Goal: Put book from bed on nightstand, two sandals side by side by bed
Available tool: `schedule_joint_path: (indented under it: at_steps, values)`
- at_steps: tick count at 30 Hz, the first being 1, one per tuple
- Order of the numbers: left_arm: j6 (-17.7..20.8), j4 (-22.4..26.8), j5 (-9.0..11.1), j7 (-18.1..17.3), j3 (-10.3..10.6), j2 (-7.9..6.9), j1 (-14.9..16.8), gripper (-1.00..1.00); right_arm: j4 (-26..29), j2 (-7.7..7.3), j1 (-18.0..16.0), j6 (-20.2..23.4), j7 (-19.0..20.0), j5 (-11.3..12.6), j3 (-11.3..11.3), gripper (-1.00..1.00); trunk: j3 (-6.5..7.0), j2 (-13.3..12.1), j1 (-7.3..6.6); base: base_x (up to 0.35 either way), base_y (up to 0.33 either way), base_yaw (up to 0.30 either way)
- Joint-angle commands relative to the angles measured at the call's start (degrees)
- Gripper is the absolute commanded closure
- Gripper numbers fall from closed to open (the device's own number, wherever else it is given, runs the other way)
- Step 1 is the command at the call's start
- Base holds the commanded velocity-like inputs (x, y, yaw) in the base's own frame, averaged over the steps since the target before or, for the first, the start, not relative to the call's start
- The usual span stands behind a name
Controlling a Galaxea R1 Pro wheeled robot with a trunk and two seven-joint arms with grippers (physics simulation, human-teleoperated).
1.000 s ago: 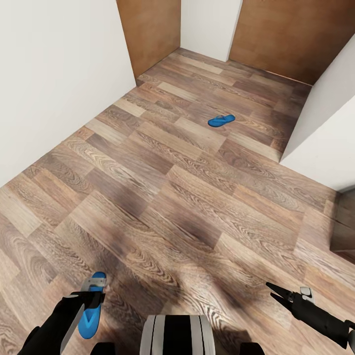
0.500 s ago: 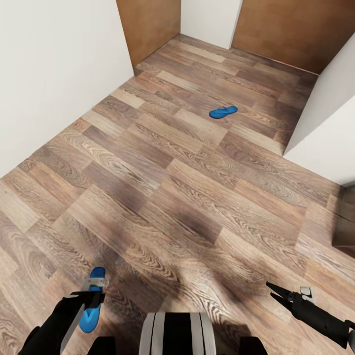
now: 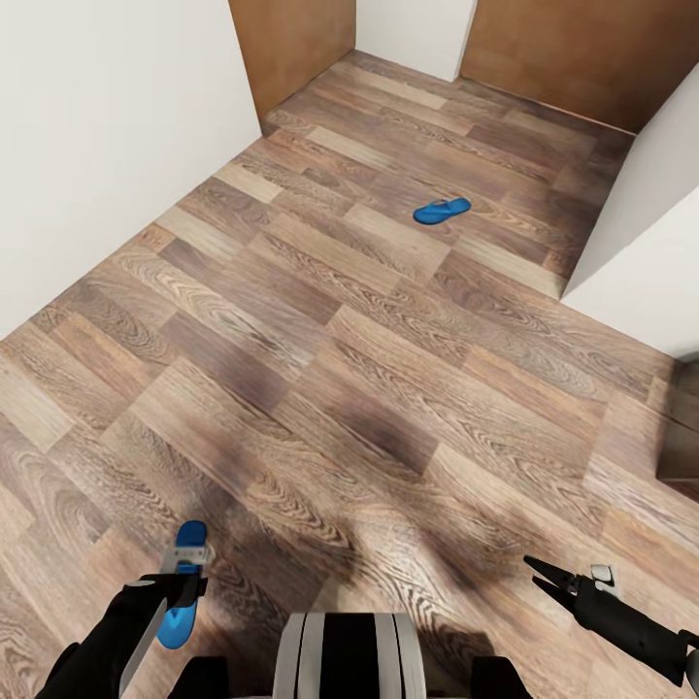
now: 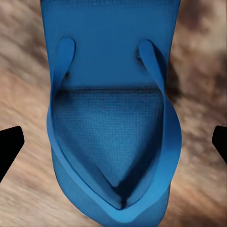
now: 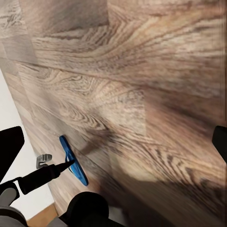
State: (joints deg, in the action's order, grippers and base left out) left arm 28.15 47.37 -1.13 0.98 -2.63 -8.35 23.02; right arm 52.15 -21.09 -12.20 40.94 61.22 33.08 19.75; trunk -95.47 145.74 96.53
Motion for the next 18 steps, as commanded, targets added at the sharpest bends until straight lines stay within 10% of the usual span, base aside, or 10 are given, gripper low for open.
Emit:
schedule_joint_path:
  at_steps: [1,18]
  values:
    - [0.28,0.09,-0.1,0.08,0.0,0.0,0.0,-1.0,-0.02,-0.01,-0.02,0.36,0.04,0.24,0.02,-1.0,-0.26,0.03,0.02,0.0,0.0,0.0]
    - [0.29,0.09,-0.1,0.08,0.0,-0.01,0.0,-1.0,0.06,-0.01,-0.02,0.36,0.04,0.25,0.02,-1.0,-0.92,0.07,0.09,0.0,0.0,0.0]
